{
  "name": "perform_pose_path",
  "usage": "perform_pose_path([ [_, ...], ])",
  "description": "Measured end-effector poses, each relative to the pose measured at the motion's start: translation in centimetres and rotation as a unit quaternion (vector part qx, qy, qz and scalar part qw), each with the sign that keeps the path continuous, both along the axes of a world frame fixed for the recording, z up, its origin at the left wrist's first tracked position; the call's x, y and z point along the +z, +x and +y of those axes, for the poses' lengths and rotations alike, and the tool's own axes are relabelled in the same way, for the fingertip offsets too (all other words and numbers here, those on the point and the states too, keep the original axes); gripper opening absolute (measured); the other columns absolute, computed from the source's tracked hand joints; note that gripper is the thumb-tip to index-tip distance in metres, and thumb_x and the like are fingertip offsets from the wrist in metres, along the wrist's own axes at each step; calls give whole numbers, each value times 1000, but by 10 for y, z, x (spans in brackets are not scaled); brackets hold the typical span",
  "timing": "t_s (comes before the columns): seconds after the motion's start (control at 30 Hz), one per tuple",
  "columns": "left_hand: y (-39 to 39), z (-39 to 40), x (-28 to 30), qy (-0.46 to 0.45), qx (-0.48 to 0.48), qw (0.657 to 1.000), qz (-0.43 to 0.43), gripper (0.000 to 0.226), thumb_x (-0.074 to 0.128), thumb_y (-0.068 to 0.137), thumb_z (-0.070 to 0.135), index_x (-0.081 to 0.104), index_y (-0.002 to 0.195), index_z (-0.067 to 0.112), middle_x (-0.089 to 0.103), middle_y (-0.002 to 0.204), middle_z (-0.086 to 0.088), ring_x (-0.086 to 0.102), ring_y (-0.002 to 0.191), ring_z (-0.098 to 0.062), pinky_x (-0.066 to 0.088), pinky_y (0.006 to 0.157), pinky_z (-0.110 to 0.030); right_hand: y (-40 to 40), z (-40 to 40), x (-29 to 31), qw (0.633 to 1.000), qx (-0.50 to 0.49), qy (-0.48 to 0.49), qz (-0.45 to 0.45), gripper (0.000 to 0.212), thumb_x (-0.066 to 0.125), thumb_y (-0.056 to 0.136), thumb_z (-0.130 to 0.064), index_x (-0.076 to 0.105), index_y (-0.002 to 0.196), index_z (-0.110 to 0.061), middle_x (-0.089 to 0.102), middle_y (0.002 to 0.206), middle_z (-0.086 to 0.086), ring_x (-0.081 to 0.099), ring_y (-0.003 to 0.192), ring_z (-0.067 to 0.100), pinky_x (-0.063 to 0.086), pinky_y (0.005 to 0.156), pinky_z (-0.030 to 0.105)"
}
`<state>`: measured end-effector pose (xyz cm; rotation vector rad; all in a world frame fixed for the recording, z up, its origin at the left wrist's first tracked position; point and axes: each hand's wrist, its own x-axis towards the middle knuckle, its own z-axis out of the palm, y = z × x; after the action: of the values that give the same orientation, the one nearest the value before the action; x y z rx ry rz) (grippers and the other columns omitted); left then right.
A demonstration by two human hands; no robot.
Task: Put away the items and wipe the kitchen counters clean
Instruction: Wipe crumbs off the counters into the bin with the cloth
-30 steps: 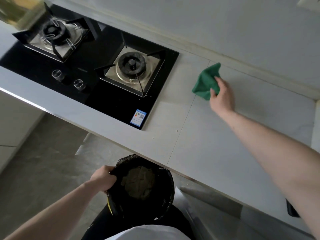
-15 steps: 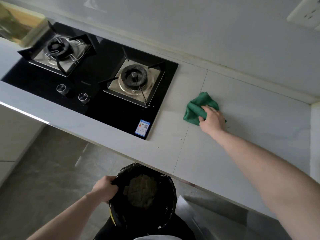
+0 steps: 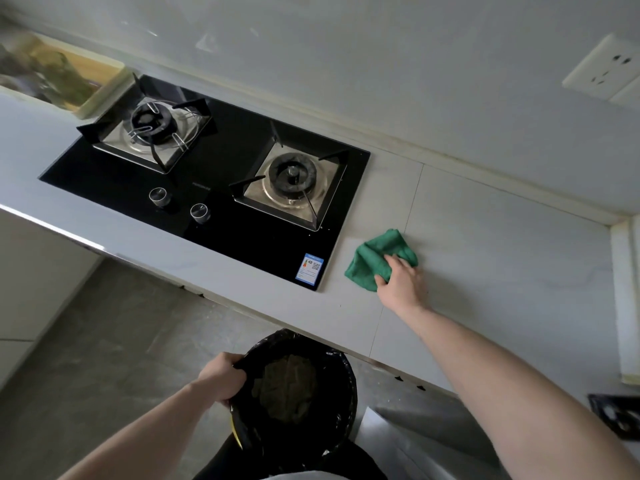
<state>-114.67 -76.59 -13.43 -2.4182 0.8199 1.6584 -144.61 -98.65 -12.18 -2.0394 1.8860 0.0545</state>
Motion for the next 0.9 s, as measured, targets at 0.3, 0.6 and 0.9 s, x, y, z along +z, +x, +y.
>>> perform_pose_path([
  [0.3, 17, 1, -4, -8, -28, 999, 16, 54, 37, 83, 3, 76, 111, 29, 74, 93, -8, 77, 72, -27, 64, 57, -40, 22, 44, -3, 996, -23, 14, -90, 45, 66, 92, -25, 61, 136, -30, 67, 132, -3, 62, 115, 27, 53, 96, 36],
  [0.6, 19, -1, 1, -6, -28, 999, 24, 53, 37, 86, 2, 74, 112, 29, 71, 98, -7, 76, 76, -26, 64, 57, -38, -11, -30, 12, 978, -97, -124, -138, 42, 66, 91, -18, 65, 132, -16, 67, 133, 5, 62, 115, 36, 50, 96, 37],
  [0.9, 19, 2, -2, -4, -5, 1000, 30, 52, 38, 85, 1, 75, 107, 31, 74, 96, -4, 77, 77, -24, 65, 59, -40, 2, 0, -32, 996, -81, -32, -34, 52, 63, 96, -28, 53, 147, -22, 45, 155, 8, 42, 137, 38, 38, 114, 43],
])
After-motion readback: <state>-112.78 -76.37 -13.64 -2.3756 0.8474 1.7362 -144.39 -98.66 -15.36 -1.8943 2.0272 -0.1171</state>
